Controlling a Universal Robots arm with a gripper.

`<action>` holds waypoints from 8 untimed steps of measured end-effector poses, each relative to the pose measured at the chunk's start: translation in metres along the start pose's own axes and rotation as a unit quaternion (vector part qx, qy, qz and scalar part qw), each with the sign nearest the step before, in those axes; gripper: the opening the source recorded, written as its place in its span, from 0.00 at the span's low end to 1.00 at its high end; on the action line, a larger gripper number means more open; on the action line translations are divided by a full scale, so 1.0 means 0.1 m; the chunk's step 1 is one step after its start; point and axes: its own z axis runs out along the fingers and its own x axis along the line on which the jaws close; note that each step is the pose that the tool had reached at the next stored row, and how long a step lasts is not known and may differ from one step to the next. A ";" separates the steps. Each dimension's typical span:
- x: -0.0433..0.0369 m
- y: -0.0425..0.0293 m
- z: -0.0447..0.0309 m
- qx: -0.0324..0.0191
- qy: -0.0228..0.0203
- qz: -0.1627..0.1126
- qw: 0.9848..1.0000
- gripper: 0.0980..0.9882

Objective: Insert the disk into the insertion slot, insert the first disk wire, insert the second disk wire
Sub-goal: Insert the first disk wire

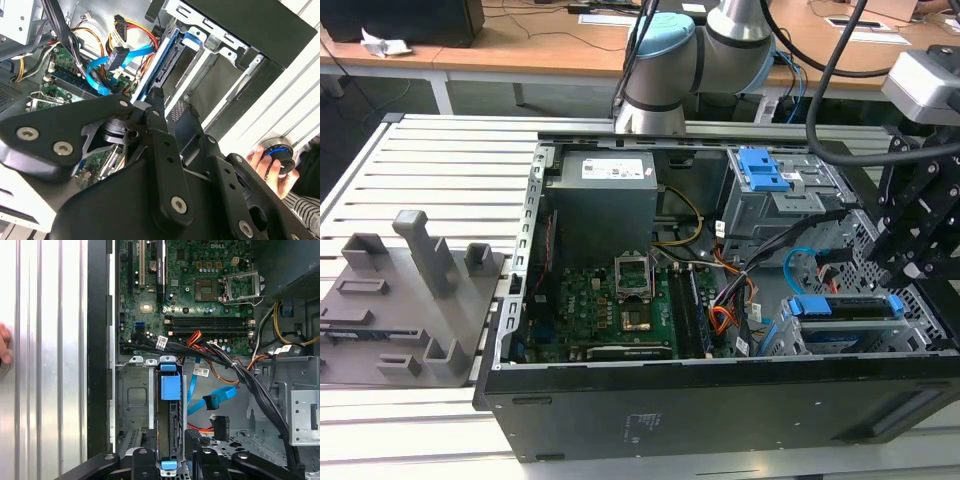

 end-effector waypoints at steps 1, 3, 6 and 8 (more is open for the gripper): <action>-0.031 0.000 0.002 0.000 0.000 0.000 1.000 0.30; -0.074 0.001 0.003 0.000 0.000 0.000 1.000 0.30; -0.191 0.002 0.003 0.000 0.000 0.000 1.000 0.30; -0.248 0.002 0.003 0.000 0.000 0.000 1.000 0.30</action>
